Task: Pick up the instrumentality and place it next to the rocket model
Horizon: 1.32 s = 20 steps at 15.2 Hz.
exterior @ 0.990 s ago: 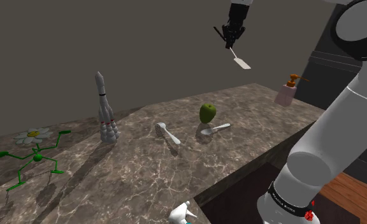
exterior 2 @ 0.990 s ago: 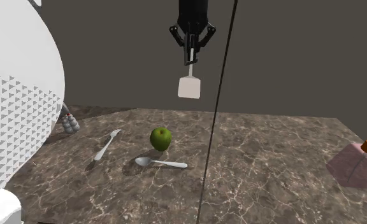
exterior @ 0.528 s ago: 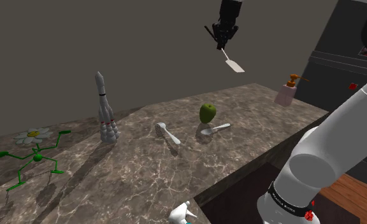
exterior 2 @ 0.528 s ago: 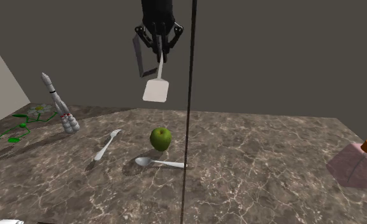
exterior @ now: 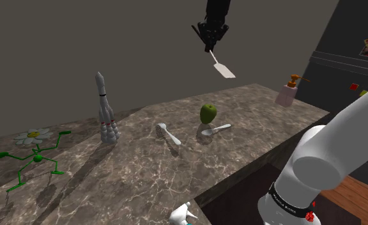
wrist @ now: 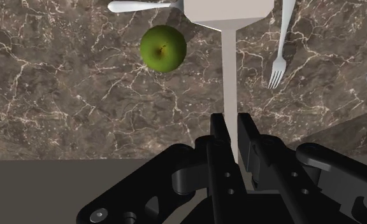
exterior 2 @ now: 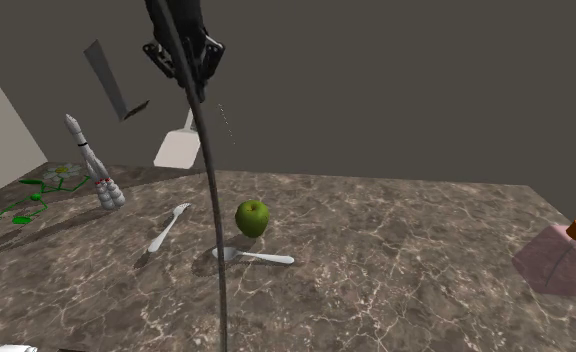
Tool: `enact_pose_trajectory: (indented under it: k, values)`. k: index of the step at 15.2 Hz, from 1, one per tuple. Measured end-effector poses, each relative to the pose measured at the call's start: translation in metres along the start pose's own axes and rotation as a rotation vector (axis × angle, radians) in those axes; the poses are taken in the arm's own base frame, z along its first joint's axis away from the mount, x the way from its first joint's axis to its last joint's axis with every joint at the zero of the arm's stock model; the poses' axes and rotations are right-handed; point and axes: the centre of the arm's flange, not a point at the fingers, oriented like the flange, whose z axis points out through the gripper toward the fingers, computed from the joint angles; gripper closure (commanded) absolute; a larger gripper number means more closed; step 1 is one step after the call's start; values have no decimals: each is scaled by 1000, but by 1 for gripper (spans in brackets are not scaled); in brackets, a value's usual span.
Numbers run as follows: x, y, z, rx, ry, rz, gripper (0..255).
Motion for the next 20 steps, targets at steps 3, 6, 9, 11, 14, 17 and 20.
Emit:
enact_pose_trajectory:
  k: [3,6,9,11,14,17,20]
  values:
    - [-13,-37,-1,0,0,0,255]
    - [-27,-72,-1,0,0,0,255]
    - [-40,-107,-3,0,0,0,255]
    - [-48,-131,-5,0,0,0,255]
    - [-64,-173,-4,0,0,0,255]
    - [-76,-208,-3,-1,0,0,255]
    - [-92,-246,-6,-1,1,0,255]
